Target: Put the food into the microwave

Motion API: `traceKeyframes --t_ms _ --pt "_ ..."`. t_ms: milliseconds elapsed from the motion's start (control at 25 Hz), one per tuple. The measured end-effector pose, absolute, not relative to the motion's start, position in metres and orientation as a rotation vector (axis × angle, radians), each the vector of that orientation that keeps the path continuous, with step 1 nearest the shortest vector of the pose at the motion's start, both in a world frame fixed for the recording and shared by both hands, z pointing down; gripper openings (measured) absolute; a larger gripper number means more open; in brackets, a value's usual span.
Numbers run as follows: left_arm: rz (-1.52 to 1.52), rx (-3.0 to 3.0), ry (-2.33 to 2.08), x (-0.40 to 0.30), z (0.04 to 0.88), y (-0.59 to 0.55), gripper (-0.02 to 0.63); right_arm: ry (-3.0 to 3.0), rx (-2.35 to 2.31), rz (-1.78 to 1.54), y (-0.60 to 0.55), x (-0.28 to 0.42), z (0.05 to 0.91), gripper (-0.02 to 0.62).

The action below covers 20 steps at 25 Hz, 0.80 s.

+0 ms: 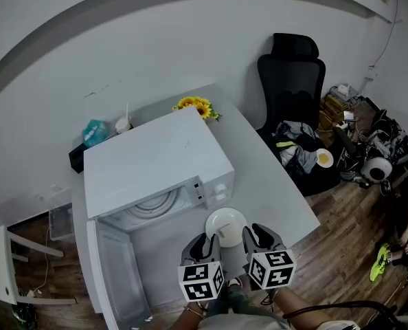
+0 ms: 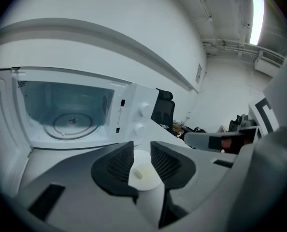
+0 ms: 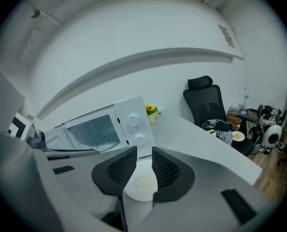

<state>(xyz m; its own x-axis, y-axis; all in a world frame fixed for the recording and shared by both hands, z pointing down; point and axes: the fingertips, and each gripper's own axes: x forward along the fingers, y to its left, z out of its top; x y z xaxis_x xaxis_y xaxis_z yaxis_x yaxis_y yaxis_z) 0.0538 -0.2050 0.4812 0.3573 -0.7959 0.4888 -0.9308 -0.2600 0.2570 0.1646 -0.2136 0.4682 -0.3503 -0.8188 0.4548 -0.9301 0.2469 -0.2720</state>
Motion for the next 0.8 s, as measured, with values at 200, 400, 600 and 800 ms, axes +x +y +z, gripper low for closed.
traceKeyframes --t_ms 200,400,600,800 --pt "0.422 2.066 -1.526 0.047 0.508 -0.210 0.101 -2.232 1.657 0.805 -0.222 0.177 0.495 0.083" --pt "0.451 2.012 -1.511 0.042 0.530 -0.212 0.101 -2.203 1.620 0.795 -0.227 0.177 0.515 0.083" --pt "0.480 1.972 -1.506 0.040 0.550 -0.213 0.101 -2.176 1.600 0.806 -0.232 0.180 0.535 0.083" --pt "0.495 1.935 -1.502 0.041 0.568 -0.212 0.101 -2.155 1.583 0.838 -0.234 0.184 0.554 0.083"
